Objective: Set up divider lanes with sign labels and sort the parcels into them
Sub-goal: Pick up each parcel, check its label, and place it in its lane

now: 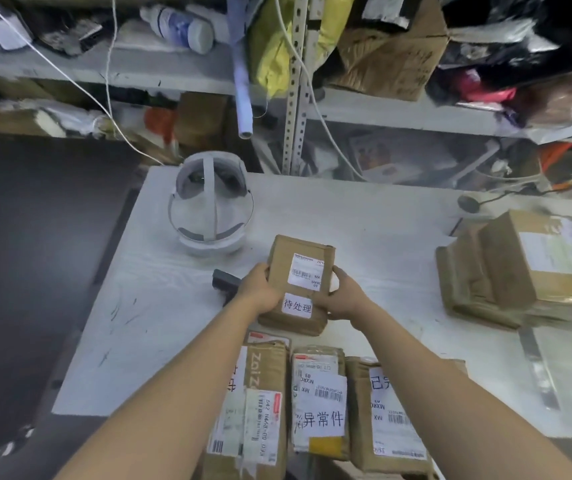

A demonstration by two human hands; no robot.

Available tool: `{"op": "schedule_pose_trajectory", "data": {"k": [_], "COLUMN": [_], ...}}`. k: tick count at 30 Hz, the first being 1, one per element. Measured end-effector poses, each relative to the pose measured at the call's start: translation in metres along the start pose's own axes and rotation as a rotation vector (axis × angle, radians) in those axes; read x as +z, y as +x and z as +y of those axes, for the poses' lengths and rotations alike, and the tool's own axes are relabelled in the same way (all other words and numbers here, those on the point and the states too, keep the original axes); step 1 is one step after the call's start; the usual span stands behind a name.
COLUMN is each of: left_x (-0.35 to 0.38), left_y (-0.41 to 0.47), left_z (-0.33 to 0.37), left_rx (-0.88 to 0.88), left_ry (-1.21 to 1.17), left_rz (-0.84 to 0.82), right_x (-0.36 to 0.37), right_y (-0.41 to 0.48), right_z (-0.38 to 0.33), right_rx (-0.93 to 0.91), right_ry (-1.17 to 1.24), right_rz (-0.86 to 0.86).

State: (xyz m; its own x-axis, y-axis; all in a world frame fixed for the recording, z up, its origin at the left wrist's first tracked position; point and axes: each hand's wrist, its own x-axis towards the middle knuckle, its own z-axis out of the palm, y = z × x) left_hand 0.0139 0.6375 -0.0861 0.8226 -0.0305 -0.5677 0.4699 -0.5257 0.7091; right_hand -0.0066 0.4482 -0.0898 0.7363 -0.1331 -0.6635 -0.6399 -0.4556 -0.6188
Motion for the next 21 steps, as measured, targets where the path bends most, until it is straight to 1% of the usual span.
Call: {"op": "schedule_pose_trajectory", "data": {"k": [2,5,9,16,21], "left_x": [0.0,-0.002,-0.006,-0.003,0.021], "left_y": [-0.002,-0.007,-0.015,-0.034,-0.053], "left_z": [0.003,0.008,0.026,0.065,0.083], "left_rx": [-0.022,-0.049,-0.03,0.184,0.364], "left_ry": [-0.043,-0.072,-0.106,-0.14,-0.112], "left_rz": [0.018,0.015,-0.002,-0.025,-0.09], "right_x": [0.001,-0.006,-0.021,-0.058,-0.089], "right_y": [0.008,-0.005,-0.018,-0.057,-0.08], "right_z": [0.008,-0.001,-0.01,-0.013,0.0], "right_rx": [-0.013,-0.029,-0.061,-0.109,-0.152], "right_ry": [0.026,0.058,0.111,0.17,0.266], "right_rz": [0.0,0.01,0.054,0.108,0.179]}}
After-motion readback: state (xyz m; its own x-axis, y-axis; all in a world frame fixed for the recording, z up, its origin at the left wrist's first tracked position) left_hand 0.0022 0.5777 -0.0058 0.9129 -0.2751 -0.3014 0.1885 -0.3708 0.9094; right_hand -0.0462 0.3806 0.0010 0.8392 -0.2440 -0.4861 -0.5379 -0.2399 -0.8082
